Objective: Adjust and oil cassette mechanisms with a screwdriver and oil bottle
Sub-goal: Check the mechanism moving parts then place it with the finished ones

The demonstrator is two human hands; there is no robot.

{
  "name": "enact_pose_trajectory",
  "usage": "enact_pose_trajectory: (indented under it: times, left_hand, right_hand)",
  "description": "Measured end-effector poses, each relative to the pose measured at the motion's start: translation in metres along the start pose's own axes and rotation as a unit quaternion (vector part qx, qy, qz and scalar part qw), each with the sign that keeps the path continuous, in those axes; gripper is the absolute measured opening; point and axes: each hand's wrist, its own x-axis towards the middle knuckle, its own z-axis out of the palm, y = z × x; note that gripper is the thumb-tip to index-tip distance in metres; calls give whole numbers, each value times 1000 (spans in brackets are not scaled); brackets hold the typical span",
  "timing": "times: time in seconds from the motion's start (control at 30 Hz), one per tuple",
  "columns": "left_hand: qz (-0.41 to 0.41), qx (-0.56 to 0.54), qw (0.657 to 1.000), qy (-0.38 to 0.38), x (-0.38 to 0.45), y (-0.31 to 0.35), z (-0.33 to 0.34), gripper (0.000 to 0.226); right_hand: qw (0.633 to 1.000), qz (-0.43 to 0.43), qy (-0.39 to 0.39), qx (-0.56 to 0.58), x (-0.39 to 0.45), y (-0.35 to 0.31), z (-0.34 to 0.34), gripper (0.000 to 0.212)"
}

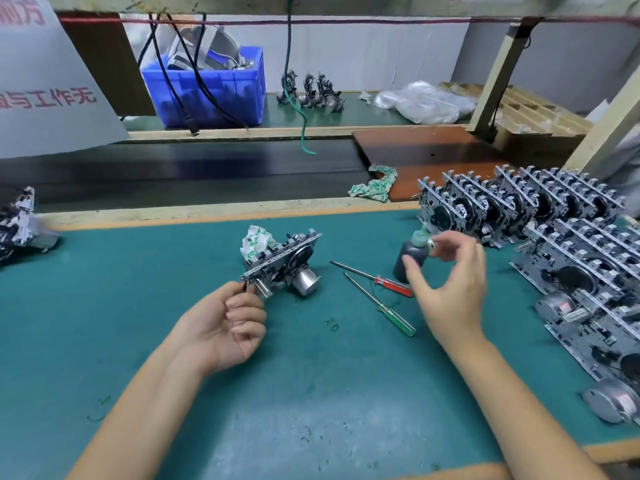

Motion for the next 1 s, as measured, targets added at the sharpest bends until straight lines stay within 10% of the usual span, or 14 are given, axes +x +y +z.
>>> enact_pose_trajectory:
  times: [0.13,0.33,0.43,0.67,0.73,0.83,0.9,1.0]
  left_hand:
    - [-35,-30,998,-36,-7,-2,-6,21]
    - [-73,-24,993,-90,-25,-3,-20,40]
    - [-61,-58,995,-63,-26,-2,-25,56]
    - [73,96,989,91,-32,-3,-23,27]
    - [217,224,940,141,-32,-6,-26,34]
    - [487,437,731,194,-26,-4,-22,32]
    - [537,544,624,161,-17,1,-15,16]
    - [521,646,552,79,-1,2,-3,18]
  right_hand:
    - [969,-168,-180,-7,0,-22,10,39]
    - [916,6,-382,126,19,-45,43,56]
    - [899,64,-395,179,16,-47,51,20]
    - [900,109,-342,249,6,-42,39,23]
    - [889,110,-363,258,4,-42,37,39]
    - [891,102,-387,216,1,-47,44,45]
    - [900,107,-370,202,-1,-52,50,37]
    - [903,114,-359,206,-2,-54,53,28]
